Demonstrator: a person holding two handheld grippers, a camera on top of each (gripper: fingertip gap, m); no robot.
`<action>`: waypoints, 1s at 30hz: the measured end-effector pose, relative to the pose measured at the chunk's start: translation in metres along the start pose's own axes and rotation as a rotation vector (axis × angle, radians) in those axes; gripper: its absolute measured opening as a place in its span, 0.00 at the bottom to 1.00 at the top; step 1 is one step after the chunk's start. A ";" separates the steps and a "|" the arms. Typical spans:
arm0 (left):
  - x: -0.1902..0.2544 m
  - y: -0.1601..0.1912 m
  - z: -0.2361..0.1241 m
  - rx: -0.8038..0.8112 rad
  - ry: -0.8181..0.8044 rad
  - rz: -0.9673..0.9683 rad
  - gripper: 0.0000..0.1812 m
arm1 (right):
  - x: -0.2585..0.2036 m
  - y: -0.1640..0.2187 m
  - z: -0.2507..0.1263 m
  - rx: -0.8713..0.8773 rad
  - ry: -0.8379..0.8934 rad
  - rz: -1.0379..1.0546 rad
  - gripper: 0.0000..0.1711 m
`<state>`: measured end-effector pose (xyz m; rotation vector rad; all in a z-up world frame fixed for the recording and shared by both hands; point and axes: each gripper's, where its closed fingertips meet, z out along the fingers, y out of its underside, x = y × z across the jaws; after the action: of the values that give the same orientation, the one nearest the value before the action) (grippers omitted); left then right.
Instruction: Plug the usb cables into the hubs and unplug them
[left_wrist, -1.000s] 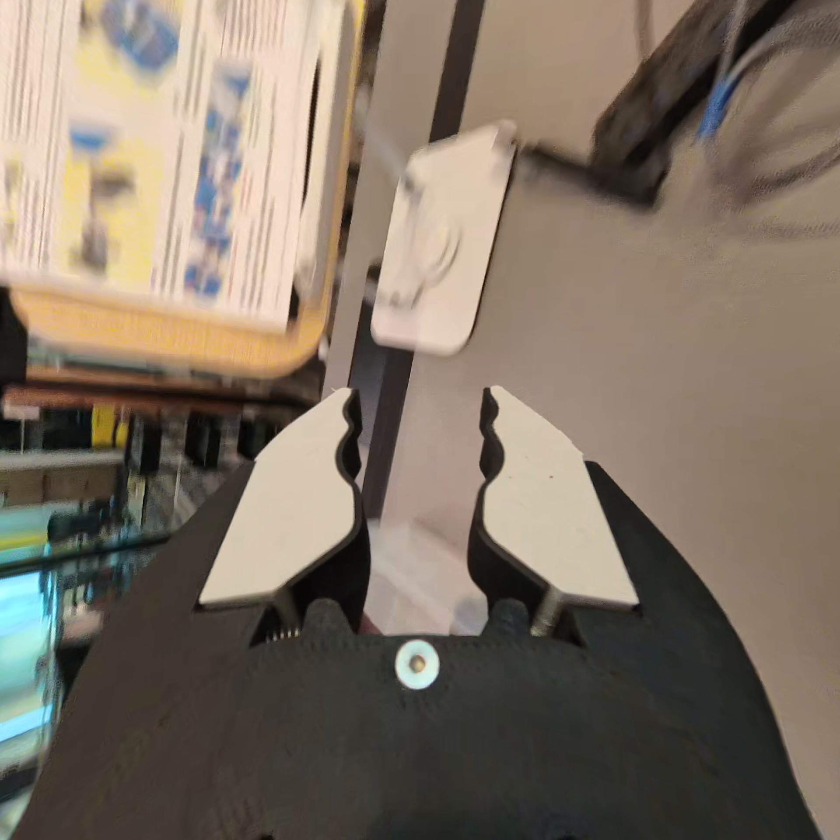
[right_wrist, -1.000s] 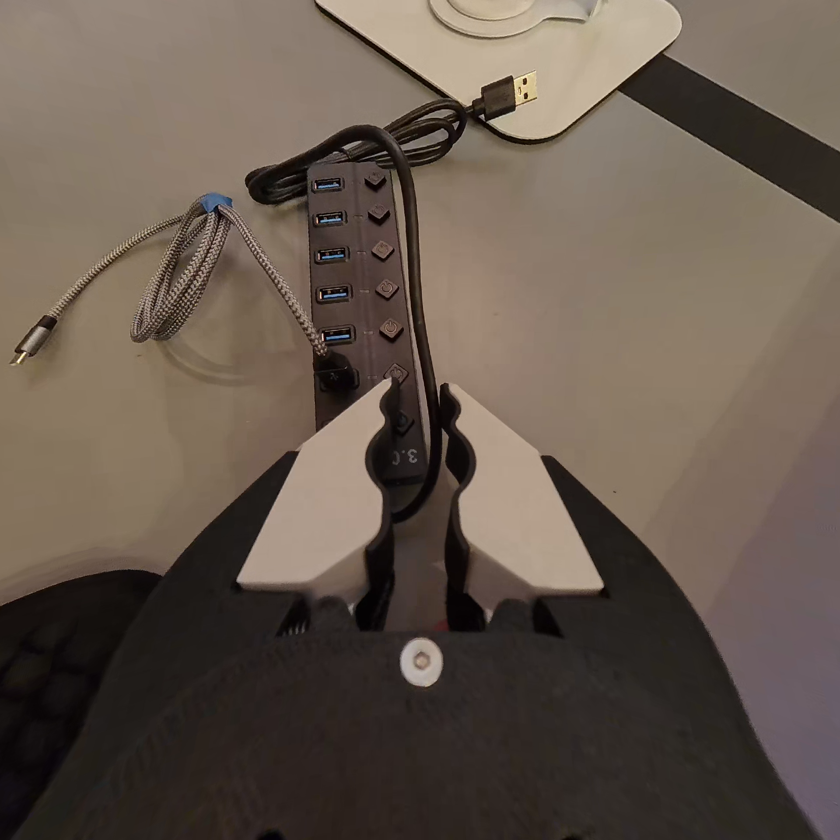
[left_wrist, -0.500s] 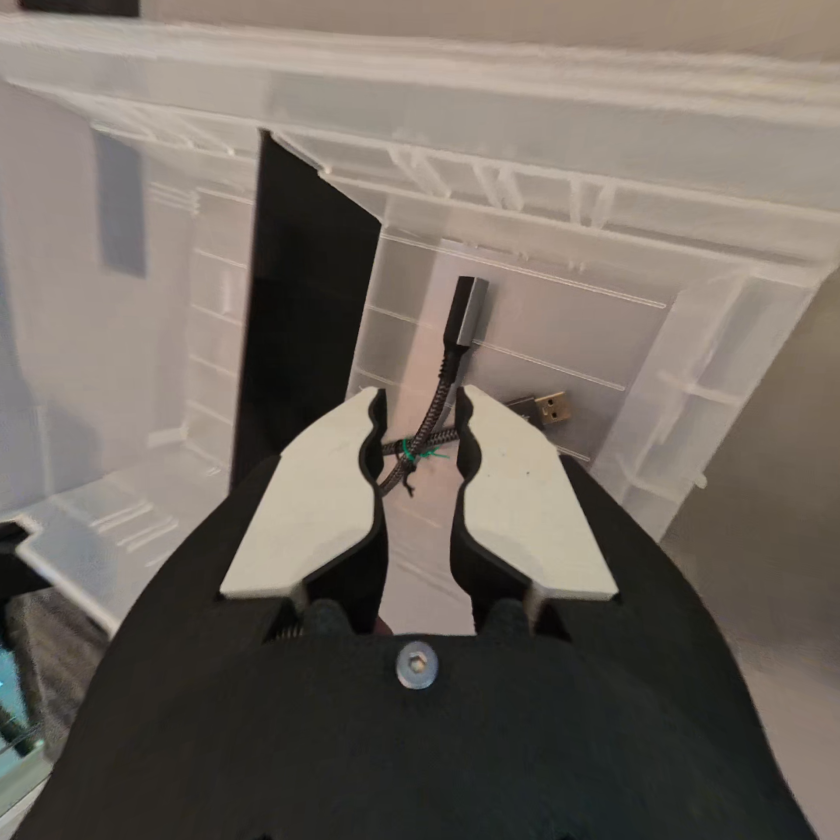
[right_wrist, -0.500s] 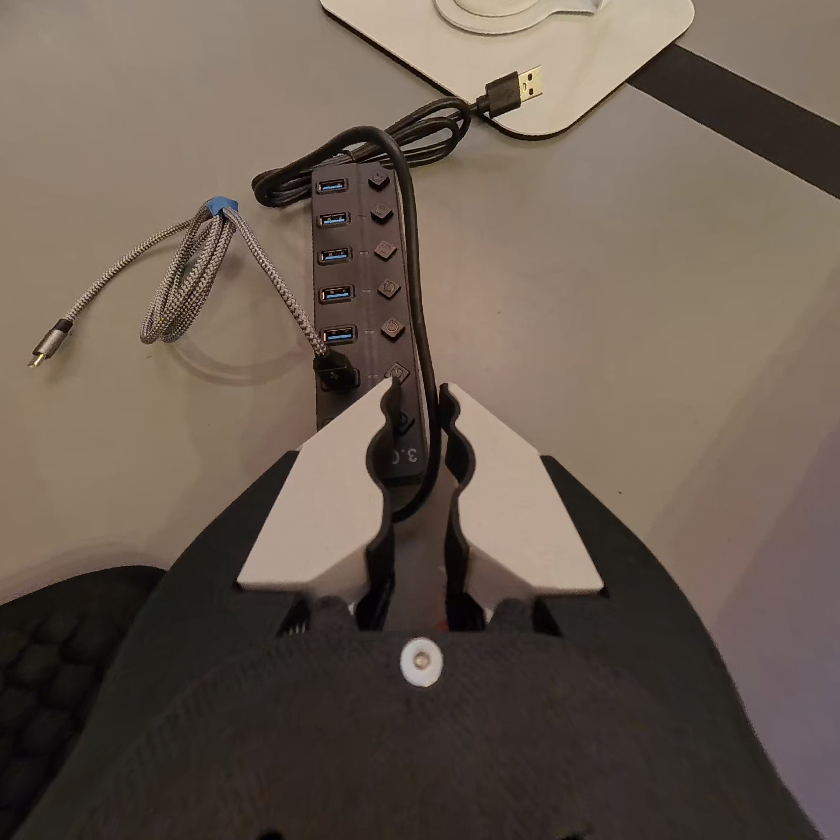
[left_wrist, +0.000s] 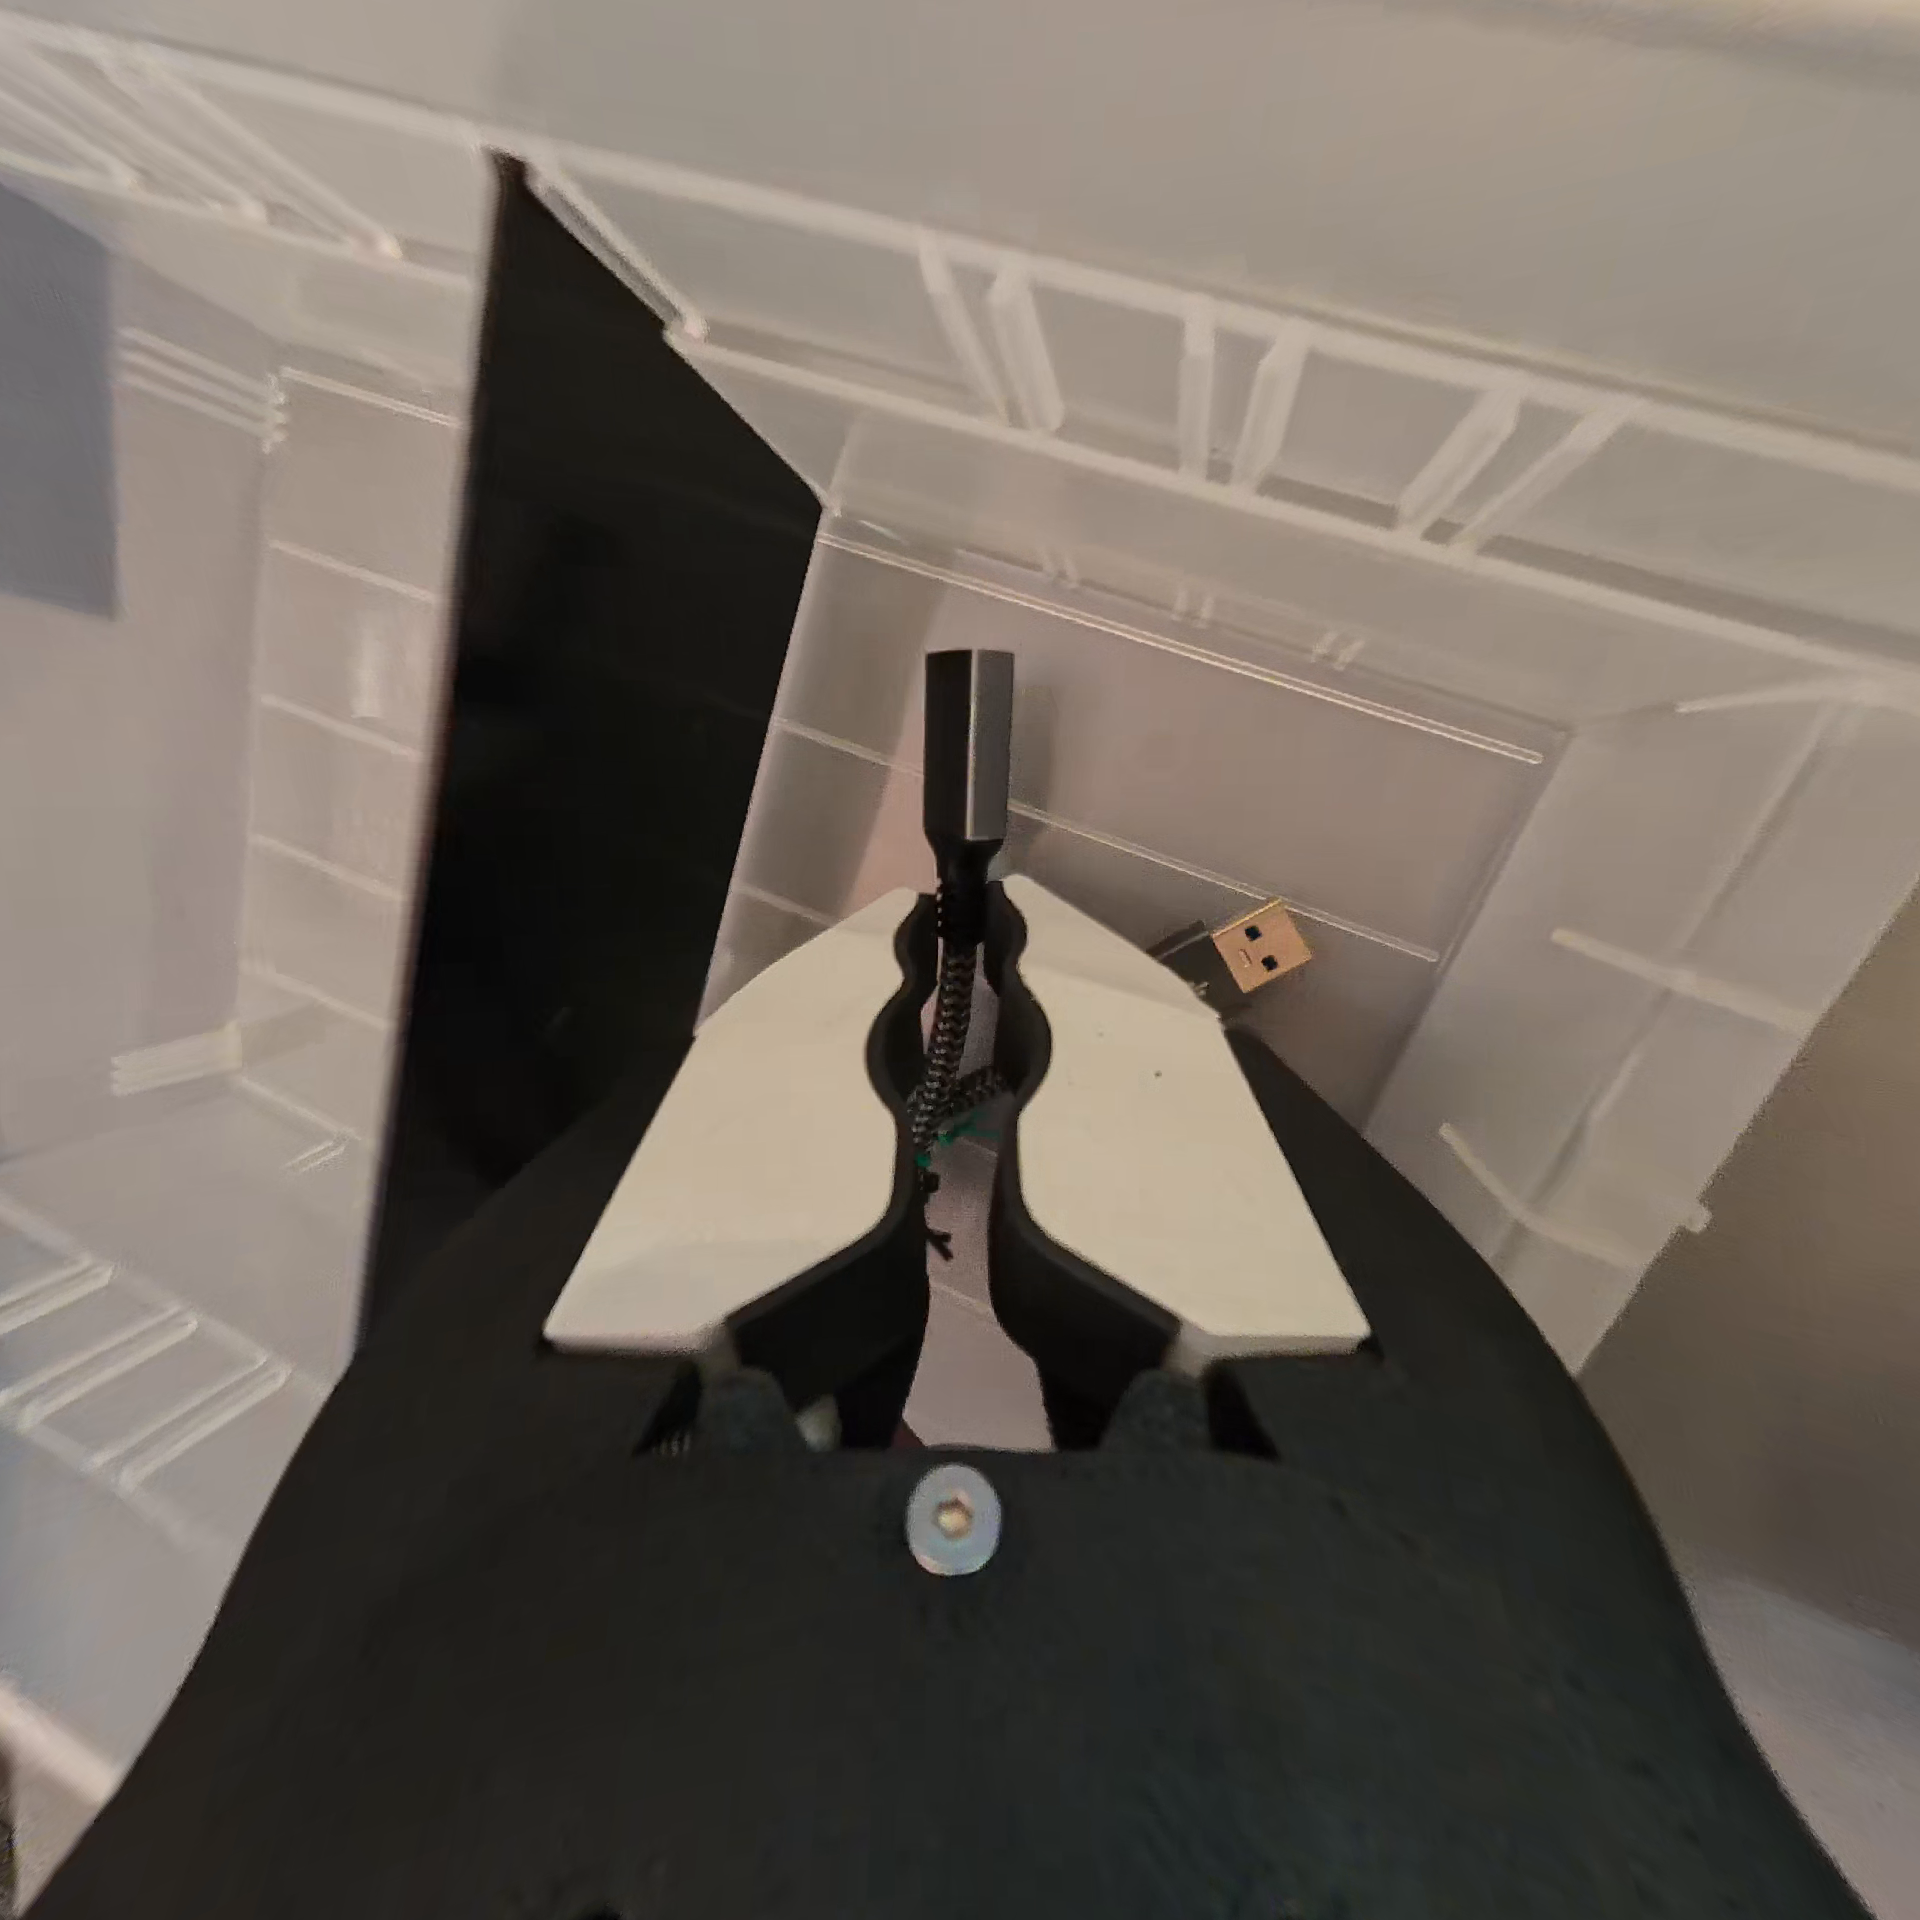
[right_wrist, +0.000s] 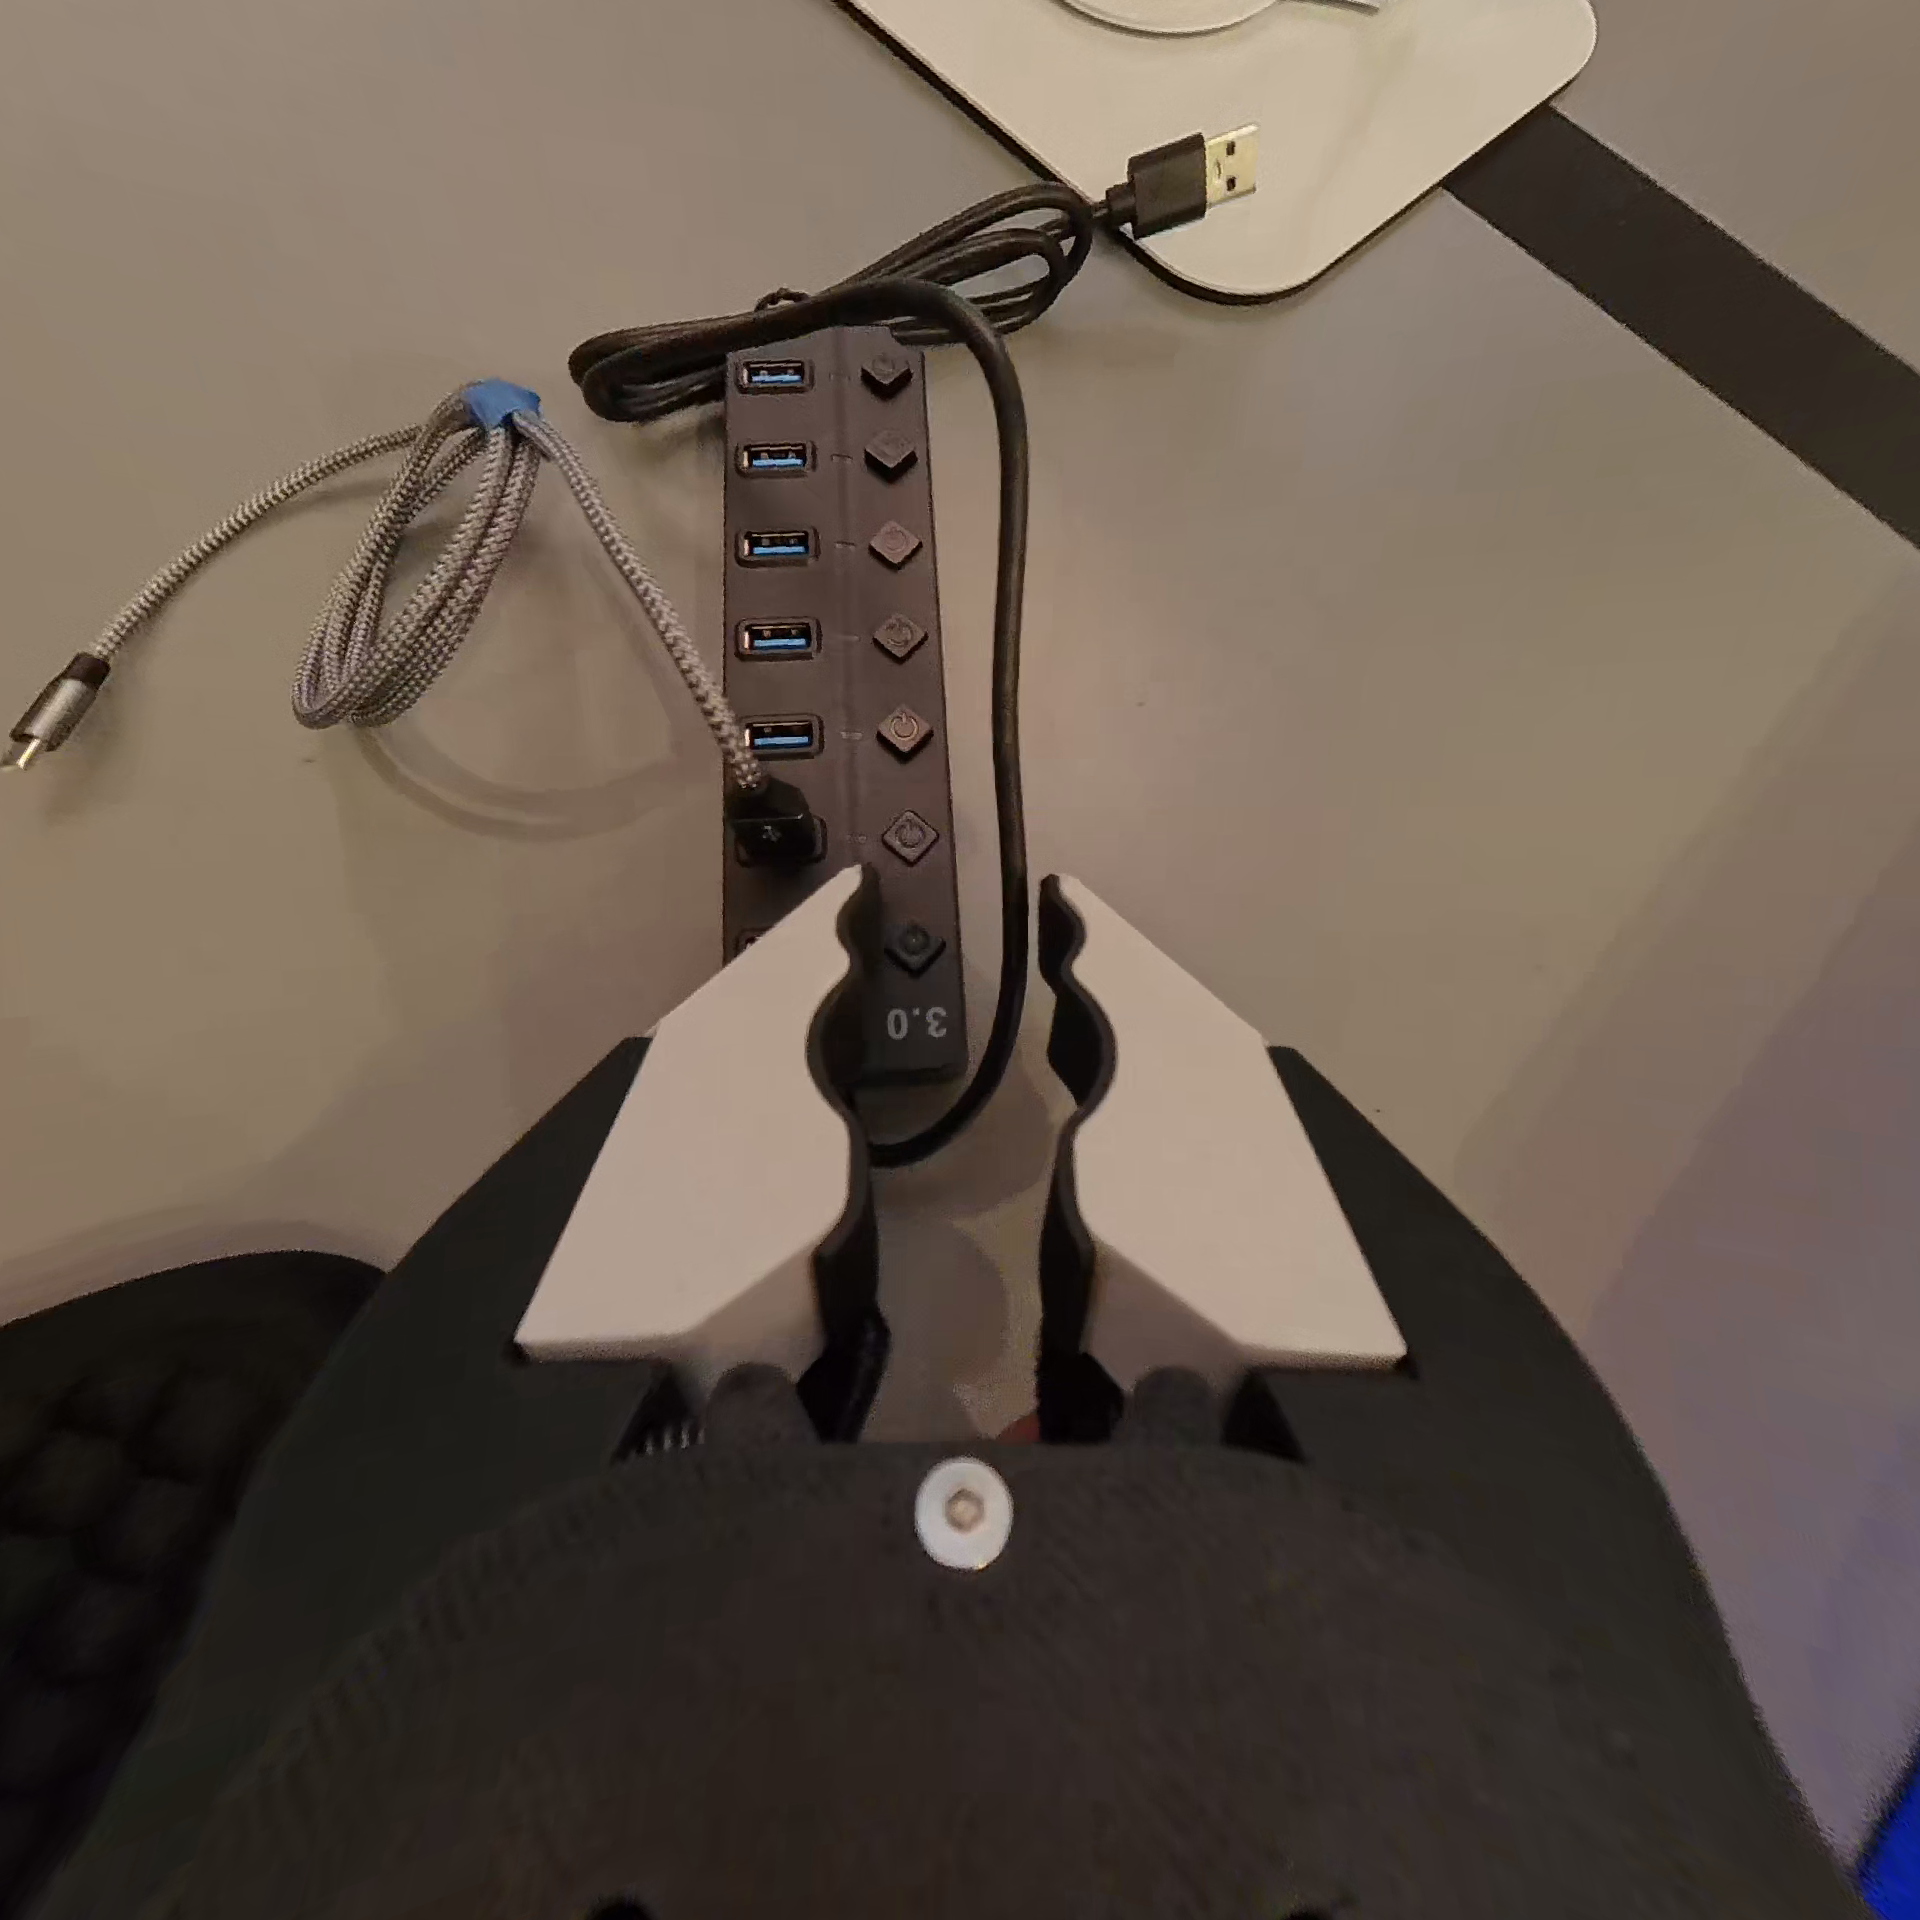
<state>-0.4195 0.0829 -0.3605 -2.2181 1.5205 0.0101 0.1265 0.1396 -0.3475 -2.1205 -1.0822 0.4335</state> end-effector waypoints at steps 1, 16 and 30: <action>-0.003 -0.002 -0.006 0.009 -0.028 -0.001 0.05 | -0.001 -0.001 -0.002 0.003 0.005 -0.014 0.20; -0.030 -0.156 -0.174 0.465 -0.509 -0.258 0.05 | -0.111 -0.156 -0.091 0.347 0.277 -0.697 0.24; 0.047 -0.439 -0.095 0.766 -0.226 -0.102 0.05 | -0.145 -0.225 -0.062 0.466 0.338 -0.912 0.20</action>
<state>-0.0341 0.1349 -0.1307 -1.6055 1.0426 -0.2932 -0.0519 0.0865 -0.1455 -1.0793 -1.4248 -0.1114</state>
